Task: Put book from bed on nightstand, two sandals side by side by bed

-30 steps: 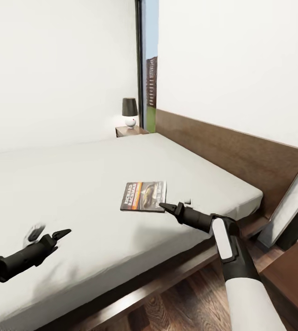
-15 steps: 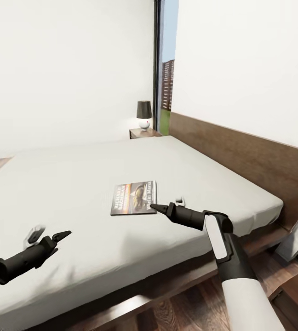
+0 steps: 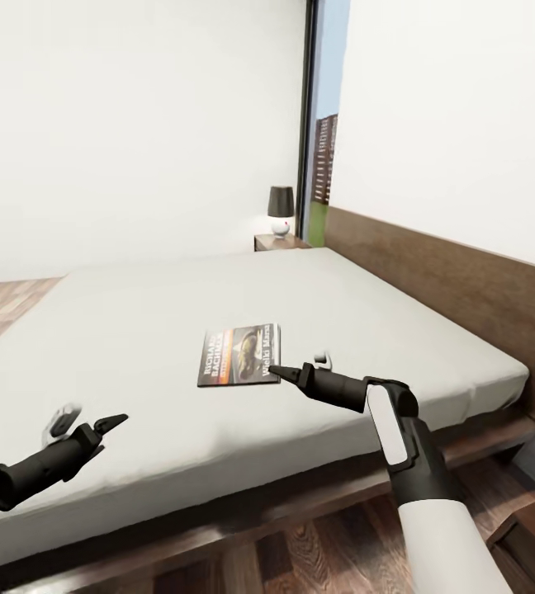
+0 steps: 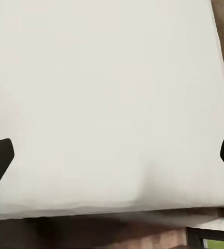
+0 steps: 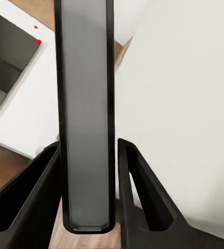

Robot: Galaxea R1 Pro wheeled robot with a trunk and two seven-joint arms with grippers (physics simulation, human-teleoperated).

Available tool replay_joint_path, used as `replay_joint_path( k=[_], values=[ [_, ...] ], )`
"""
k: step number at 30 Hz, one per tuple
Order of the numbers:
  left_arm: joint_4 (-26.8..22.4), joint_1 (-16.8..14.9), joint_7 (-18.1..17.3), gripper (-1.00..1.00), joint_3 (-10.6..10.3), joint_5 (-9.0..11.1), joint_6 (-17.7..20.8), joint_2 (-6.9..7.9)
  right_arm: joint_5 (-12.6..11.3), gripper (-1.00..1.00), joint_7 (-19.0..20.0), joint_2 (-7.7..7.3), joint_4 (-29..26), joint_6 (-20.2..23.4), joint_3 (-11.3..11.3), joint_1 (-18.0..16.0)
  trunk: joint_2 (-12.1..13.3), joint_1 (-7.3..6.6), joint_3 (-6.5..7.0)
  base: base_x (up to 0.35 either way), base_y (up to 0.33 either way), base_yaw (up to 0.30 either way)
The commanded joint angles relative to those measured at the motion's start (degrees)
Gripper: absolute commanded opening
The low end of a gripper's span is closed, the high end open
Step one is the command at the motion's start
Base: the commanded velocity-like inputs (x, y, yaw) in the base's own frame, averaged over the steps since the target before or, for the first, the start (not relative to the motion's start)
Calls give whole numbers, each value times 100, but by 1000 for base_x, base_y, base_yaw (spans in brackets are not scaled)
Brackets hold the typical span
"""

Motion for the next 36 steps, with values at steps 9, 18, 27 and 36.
replay_joint_path(
  k=[9,18,27,36],
  values=[
    [-14,9,12,100,34,54,25,17,-13,-100,57,-155,-846,31,-8,65,-2,-3,52,-71,-13,210],
    [-15,8,22,100,10,56,25,12,-31,-100,61,-249,-1174,31,60,152,-2,-3,103,-9,-2,228],
    [-15,9,5,100,5,61,31,10,-33,-100,59,-255,-1213,31,77,172,-2,-3,139,-1,0,196],
    [-15,7,5,100,4,61,28,3,-35,-100,59,-264,-1225,31,81,205,-2,-3,144,0,0,35]
  ],
)
